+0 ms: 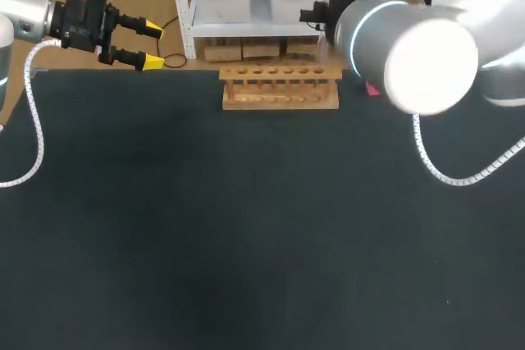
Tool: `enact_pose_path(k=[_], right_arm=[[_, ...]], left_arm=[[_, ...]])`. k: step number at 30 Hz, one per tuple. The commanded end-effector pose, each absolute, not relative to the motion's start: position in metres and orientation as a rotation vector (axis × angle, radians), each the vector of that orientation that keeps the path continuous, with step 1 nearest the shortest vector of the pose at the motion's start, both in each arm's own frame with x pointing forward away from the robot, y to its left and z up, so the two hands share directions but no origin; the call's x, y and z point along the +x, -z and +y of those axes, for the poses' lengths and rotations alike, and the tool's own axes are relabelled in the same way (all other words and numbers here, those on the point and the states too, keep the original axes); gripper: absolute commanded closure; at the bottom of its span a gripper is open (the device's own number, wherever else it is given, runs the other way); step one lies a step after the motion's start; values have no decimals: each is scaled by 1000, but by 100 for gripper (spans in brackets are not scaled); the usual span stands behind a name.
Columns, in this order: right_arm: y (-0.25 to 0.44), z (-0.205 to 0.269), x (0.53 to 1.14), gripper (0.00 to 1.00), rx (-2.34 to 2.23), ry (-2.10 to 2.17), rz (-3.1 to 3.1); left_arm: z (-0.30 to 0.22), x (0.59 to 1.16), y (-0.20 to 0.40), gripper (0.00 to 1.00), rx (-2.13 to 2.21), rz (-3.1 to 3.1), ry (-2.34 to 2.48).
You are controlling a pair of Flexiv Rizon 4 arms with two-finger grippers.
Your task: Grasp the test tube, adjust it, and insert it.
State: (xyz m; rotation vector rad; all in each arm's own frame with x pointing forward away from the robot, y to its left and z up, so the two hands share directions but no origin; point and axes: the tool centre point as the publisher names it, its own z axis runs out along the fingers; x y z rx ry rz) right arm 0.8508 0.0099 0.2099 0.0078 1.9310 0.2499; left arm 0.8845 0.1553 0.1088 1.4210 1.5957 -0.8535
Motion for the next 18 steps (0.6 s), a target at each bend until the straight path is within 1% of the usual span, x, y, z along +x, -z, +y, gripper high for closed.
enact_pose_path(k=[1,10,18], right_arm=[[-202,16,862,100,1,-287,1734],[-195,32,878,100,-45,-277,1662],[-190,32,893,100,-61,-269,1636]], left_arm=[[155,884,-108,0,1421,1595,851],[155,884,-108,0,1421,1595,851],[155,884,-108,0,1421,1595,851]])
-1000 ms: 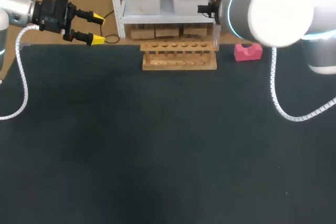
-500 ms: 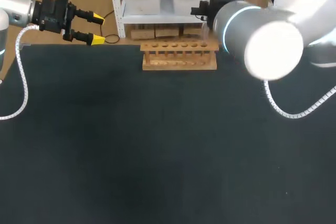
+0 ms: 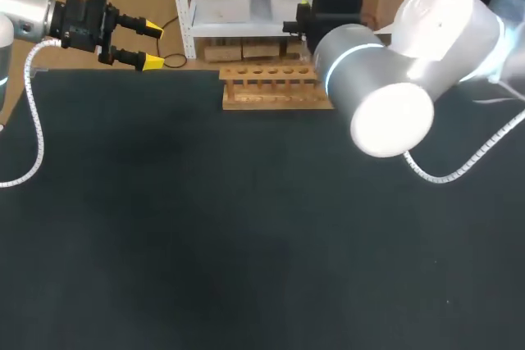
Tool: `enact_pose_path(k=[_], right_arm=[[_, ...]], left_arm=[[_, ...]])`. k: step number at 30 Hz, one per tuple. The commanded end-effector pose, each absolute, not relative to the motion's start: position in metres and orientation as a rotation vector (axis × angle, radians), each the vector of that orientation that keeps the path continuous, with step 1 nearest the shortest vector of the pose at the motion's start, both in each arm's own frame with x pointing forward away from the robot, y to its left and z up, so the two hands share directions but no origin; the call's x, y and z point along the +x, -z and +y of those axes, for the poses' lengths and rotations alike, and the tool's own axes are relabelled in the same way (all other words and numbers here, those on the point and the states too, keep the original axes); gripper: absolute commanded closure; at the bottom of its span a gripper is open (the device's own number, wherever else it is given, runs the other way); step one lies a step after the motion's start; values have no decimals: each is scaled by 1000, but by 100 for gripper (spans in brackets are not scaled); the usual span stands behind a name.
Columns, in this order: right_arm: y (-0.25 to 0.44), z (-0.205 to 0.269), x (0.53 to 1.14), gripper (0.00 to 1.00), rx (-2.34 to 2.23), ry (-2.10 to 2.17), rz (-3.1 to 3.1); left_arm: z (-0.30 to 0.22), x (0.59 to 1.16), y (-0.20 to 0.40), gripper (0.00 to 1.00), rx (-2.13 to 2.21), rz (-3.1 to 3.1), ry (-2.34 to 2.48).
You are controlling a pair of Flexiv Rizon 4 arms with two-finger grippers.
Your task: Grasp the test tube, adjust it, and insert it.
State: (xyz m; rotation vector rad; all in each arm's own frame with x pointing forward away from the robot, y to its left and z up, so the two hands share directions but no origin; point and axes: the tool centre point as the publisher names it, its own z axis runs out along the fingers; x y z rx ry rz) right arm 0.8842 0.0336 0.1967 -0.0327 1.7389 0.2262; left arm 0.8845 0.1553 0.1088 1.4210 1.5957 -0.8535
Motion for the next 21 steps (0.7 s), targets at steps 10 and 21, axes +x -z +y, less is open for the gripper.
enact_pose_path(k=[10,21], right_arm=[[-185,29,898,100,-57,-256,1586],[-171,31,903,100,-64,-274,1573]], left_arm=[[155,884,-108,0,1421,1595,851],[155,884,-108,0,1421,1595,851]])
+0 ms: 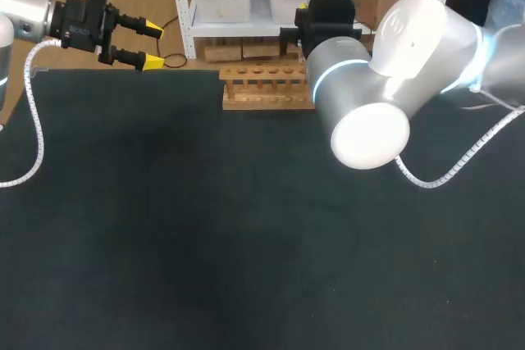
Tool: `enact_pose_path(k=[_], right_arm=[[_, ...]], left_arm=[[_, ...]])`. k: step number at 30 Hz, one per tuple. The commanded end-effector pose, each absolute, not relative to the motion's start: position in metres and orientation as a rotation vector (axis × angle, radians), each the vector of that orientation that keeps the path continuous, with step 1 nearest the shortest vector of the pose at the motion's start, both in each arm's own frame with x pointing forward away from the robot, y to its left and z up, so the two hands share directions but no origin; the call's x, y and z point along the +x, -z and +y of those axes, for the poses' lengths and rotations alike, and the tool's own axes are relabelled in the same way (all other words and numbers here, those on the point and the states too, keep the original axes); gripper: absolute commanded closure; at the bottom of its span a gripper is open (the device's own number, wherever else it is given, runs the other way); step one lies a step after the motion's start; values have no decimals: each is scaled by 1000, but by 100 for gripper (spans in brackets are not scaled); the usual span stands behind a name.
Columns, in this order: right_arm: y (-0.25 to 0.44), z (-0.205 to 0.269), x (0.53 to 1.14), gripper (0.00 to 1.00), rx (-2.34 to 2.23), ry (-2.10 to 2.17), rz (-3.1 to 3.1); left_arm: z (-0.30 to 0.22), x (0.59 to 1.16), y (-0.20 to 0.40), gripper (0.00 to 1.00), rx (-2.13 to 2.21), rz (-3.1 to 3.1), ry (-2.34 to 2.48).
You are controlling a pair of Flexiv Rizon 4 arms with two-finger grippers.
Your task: Grasp the test tube, adjust it, and insert it.
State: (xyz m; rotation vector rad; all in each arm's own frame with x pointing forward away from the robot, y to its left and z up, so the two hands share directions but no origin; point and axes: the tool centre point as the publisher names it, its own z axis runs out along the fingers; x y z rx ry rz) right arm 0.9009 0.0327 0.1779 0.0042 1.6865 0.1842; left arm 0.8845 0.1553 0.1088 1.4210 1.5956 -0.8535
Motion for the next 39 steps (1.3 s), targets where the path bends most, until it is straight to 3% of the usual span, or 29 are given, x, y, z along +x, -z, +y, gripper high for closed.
enact_pose_path(k=[1,39], right_arm=[[-170,31,903,100,-63,-276,1571],[-153,31,903,100,-149,-267,1559]], left_arm=[[155,884,-108,0,1421,1595,851],[155,884,-108,0,1421,1595,851]])
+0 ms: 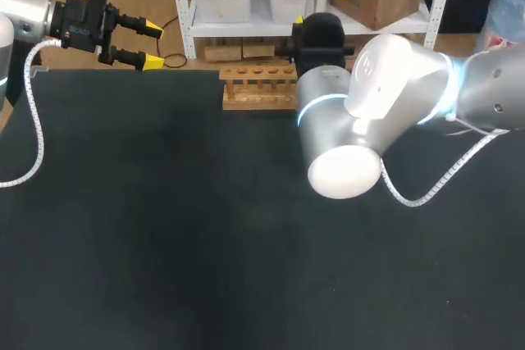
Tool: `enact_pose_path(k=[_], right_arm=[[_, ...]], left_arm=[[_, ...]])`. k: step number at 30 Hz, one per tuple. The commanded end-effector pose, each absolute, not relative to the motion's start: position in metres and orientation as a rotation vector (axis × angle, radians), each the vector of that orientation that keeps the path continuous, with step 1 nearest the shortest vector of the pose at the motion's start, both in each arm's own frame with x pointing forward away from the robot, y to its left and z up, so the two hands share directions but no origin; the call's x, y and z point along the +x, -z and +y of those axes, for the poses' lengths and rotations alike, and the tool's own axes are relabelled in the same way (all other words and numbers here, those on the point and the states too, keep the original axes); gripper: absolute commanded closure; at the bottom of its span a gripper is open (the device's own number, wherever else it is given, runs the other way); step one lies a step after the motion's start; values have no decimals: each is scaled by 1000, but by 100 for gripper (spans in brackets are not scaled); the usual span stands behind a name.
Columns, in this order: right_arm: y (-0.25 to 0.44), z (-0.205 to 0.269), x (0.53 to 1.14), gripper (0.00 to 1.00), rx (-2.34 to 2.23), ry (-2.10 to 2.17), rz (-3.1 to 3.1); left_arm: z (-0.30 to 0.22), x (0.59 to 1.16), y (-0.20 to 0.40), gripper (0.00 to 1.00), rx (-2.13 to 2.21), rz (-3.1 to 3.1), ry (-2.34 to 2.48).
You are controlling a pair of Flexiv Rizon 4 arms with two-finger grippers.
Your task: Grasp the test tube, adjust it, and insert it.
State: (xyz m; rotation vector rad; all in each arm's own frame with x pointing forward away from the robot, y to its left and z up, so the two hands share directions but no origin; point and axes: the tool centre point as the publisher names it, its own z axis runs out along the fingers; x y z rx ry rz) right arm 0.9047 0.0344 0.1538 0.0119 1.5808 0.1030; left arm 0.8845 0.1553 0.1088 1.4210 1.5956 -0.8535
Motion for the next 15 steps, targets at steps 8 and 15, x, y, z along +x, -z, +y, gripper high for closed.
enact_pose_path(k=[8,15], right_arm=[[-149,32,903,100,-168,-266,1568],[-140,34,906,100,-183,-275,1581]], left_arm=[[155,884,-108,0,1421,1595,851],[155,884,-108,0,1421,1595,851]])
